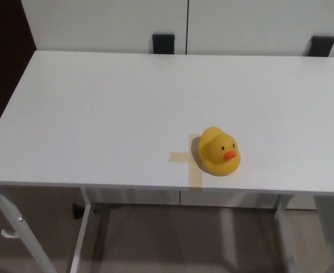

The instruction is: The robot uses its right hand to push the yellow duck toy to the center of the white desk.

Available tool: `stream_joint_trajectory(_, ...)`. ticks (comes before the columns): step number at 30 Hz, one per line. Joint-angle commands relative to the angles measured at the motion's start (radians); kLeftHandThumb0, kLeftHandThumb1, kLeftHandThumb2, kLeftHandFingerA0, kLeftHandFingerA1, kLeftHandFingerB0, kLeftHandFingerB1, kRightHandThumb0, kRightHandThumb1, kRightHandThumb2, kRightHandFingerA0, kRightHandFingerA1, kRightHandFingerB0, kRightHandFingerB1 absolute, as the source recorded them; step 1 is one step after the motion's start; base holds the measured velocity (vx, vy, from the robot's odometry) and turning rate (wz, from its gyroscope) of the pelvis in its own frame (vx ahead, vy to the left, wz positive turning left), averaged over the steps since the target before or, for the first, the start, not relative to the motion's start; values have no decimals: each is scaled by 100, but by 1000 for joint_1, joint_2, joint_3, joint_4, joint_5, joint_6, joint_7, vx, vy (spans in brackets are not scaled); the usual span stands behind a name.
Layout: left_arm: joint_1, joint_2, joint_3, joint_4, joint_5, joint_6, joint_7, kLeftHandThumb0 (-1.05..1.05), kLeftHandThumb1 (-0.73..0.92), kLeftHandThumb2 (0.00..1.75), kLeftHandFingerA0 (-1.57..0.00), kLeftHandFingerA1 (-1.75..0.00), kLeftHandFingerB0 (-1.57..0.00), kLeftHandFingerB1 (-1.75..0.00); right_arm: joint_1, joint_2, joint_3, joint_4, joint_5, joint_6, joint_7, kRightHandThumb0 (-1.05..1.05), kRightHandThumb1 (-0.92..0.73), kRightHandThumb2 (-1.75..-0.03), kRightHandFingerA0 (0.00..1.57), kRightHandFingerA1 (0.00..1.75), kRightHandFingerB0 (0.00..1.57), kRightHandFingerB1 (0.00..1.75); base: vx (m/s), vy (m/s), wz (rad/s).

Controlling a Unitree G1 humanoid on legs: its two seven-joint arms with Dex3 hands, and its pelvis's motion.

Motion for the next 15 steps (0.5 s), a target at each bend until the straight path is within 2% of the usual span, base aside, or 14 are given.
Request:
stream_joint_trajectory(1, 6, 23, -8, 6, 19, -15, -18, -10, 67, 70, -88, -63, -88, -59, 13, -26, 23, 0, -9, -9, 24, 0, -51, -94, 100, 50, 85, 54, 0, 0, 0)
stream_joint_trajectory(5, 3, 24, -8, 7, 21, -7, -18, -12, 68, 64, -88, -69, -88, -58, 12, -28, 30, 6, -12, -14, 25, 1, -49, -96, 100, 50, 84, 53, 0, 0, 0)
stream_joint_trajectory(10, -2, 25, -6, 8, 22, -4, -17, -12, 66, 66, -88, -68, -88, -57, 6, -28, 29, 9, -6, -15, 29, 0, -49, -96, 102, 51, 85, 54, 0, 0, 0)
stream_joint_trajectory(11, -2, 26, -7, 8, 23, -1, -18, -13, 68, 62, -88, -60, -85, -54, 3, -27, 27, 7, -2, -10, 30, 1, -49, -98, 102, 51, 83, 54, 0, 0, 0)
stream_joint_trajectory(13, -2, 26, -10, 8, 27, 0, -19, -14, 68, 61, -89, -59, -85, -54, 0, -26, 26, 6, 0, -4, 32, -1, -51, -93, 102, 50, 85, 53, 0, 0, 0)
stream_joint_trajectory(14, -2, 27, -11, 9, 29, -2, -20, -14, 68, 61, -89, -59, -85, -54, -1, -26, 26, 6, 0, -4, 32, -1, -51, -93, 102, 50, 85, 53, 0, 0, 0)
stream_joint_trajectory(15, -2, 29, -16, 10, 35, -6, -25, -11, 67, 69, -86, -59, -84, -57, -2, -27, 27, 6, 0, -6, 36, -1, -50, -95, 102, 51, 83, 54, 0, 0, 0)
